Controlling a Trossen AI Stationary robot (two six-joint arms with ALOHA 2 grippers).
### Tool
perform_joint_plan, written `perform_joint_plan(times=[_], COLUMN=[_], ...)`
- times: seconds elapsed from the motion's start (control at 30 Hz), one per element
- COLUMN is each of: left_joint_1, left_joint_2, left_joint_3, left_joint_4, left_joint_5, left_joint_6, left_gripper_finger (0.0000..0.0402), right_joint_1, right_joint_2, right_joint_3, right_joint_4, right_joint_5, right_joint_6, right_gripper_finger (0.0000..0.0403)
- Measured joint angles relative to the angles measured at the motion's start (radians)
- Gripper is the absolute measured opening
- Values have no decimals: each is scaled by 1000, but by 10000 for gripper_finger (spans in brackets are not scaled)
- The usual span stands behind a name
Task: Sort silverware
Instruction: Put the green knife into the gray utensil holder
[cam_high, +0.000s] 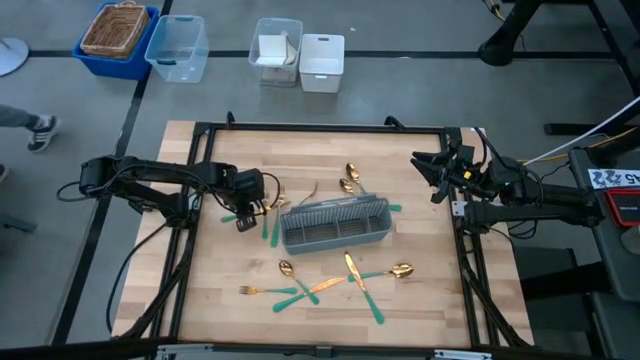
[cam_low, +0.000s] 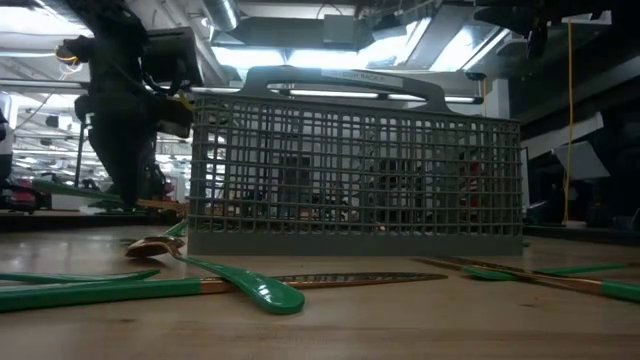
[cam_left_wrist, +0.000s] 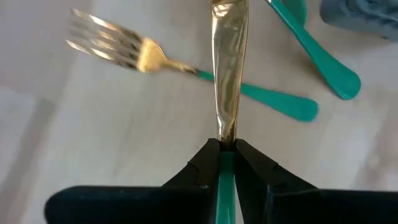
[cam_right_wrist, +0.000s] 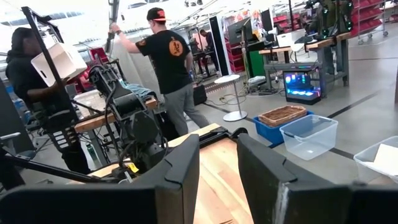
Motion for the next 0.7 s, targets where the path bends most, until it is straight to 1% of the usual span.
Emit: perform_joint_plan(times=[0.13,0.27,0.4,0.5,0.7], left_joint_1=[8,7,6,7,6], left_joint_2=[0,0,0,0,-3], left_joint_3=[0,0,0,0,0], left_joint_4=[-138,-239,-264,-268,-222], left_joint_5=[44,64,67,109,122], left_joint_6=[-80,-138,-158,-170,-197], left_gripper_finger=[35,31,29,34,29], right_joint_1=[0,0,0,0,0], right_joint_2=[0,0,0,0,0], right_joint_3=[0,0,0,0,0], right_joint_4=[0,-1,-1,-1,-1], right_joint_5=[-3,-25,-26,-26,-26], right_joint_6=[0,0,0,0,0], right_gripper_finger=[111,111,111,111,111])
